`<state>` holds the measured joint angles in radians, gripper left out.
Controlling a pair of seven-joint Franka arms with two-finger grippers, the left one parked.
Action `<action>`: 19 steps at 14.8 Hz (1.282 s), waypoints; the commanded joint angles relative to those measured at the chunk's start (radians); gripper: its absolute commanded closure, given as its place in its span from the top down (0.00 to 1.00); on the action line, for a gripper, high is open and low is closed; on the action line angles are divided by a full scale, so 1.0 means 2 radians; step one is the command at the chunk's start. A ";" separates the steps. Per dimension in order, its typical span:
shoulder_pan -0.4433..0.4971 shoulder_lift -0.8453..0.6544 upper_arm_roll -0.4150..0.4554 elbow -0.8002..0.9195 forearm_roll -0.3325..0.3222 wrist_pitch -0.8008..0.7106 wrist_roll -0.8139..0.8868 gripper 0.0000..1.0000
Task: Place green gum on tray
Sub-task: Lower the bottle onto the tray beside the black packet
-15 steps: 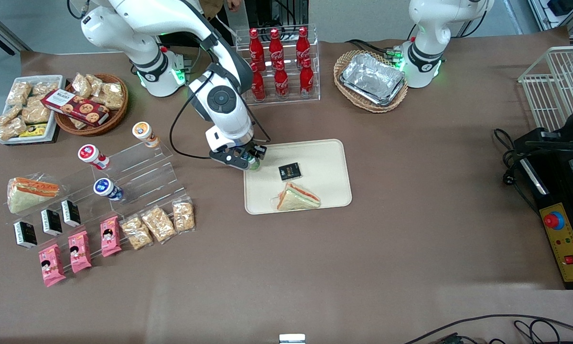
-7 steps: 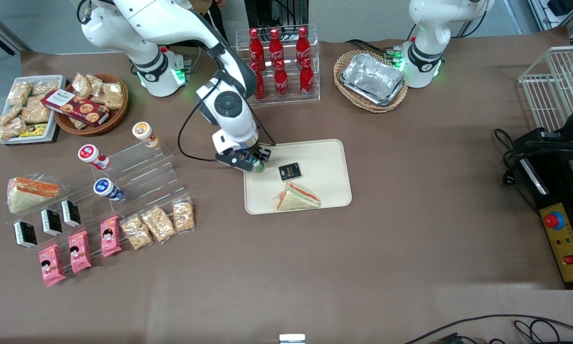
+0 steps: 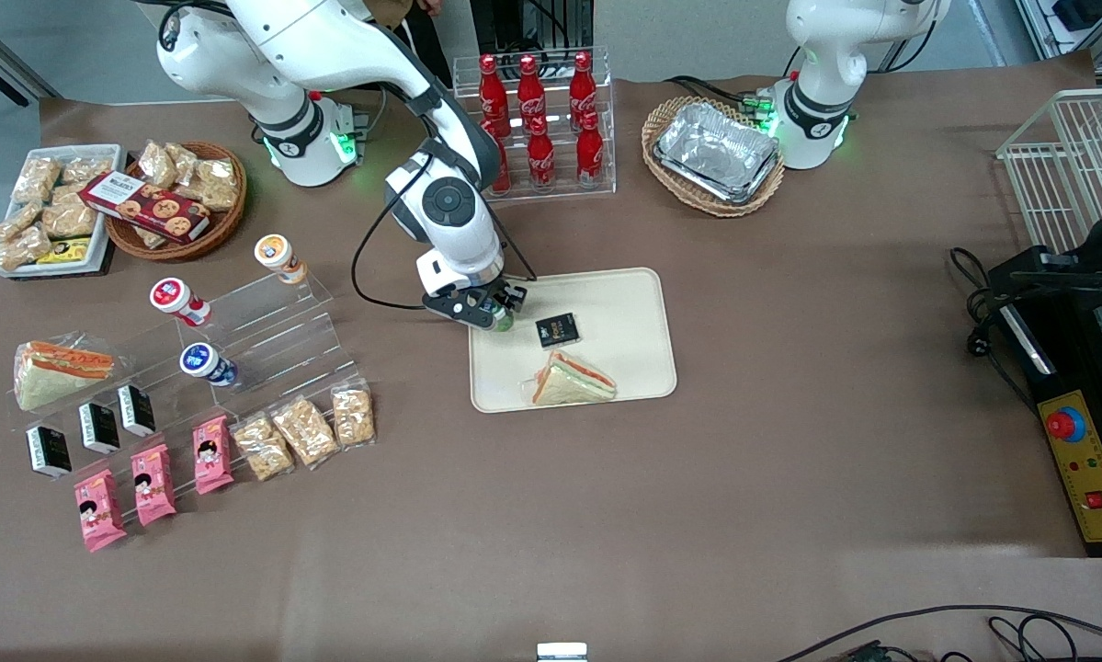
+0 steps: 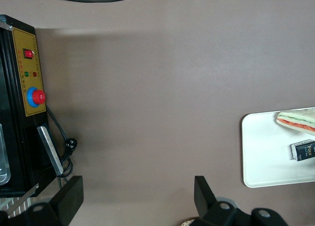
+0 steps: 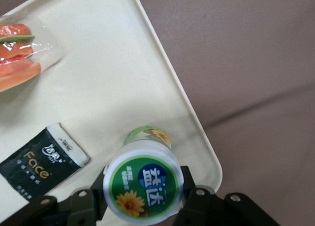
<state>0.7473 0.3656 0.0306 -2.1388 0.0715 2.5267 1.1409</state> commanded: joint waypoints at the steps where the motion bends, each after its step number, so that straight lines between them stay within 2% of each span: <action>1: 0.008 0.006 -0.005 -0.001 0.000 0.015 0.009 0.65; 4: 0.008 0.008 -0.005 -0.001 0.000 0.015 0.014 1.00; 12: 0.007 0.005 -0.005 -0.001 0.000 0.014 0.014 1.00; 15: -0.002 -0.019 -0.006 0.001 -0.004 0.001 -0.007 1.00; 19: -0.024 -0.071 -0.009 0.013 -0.004 -0.079 -0.059 1.00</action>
<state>0.7396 0.3167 0.0138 -2.1214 0.0689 2.4841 1.0966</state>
